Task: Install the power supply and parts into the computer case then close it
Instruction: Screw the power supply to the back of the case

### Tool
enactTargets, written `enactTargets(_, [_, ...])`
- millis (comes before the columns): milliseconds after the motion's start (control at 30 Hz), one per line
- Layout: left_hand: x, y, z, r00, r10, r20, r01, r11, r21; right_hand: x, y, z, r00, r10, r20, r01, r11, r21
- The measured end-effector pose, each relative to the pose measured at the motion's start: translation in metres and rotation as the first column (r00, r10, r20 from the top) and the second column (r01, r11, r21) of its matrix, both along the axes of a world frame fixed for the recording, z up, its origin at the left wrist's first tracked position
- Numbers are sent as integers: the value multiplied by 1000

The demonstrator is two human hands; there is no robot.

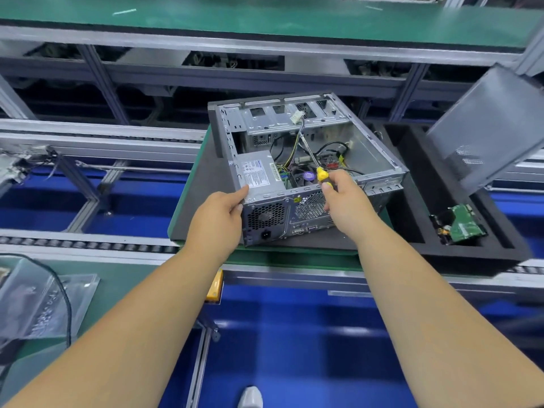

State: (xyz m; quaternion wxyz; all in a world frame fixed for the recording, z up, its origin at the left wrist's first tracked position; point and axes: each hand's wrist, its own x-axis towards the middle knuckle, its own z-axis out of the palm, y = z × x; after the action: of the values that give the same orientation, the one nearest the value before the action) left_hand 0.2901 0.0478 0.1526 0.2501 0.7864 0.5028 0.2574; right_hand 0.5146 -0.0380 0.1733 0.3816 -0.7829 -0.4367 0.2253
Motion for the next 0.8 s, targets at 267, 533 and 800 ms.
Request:
enactTargets(267, [-3,-37,-1,1000,-5,-24,5,1000,11,-3,-36,1,1000,9,-16,-9,1000,11])
enactTargets(533, [-13,-62,6,990,-58,132,81,980,-180,-26,-66,10,992,-37,-117,52,991,126])
enactTargets(800, [-2,-101,-41,844,369,389,-22,749,-663,-58,-126,-42,974,42,-221,-19,994,108])
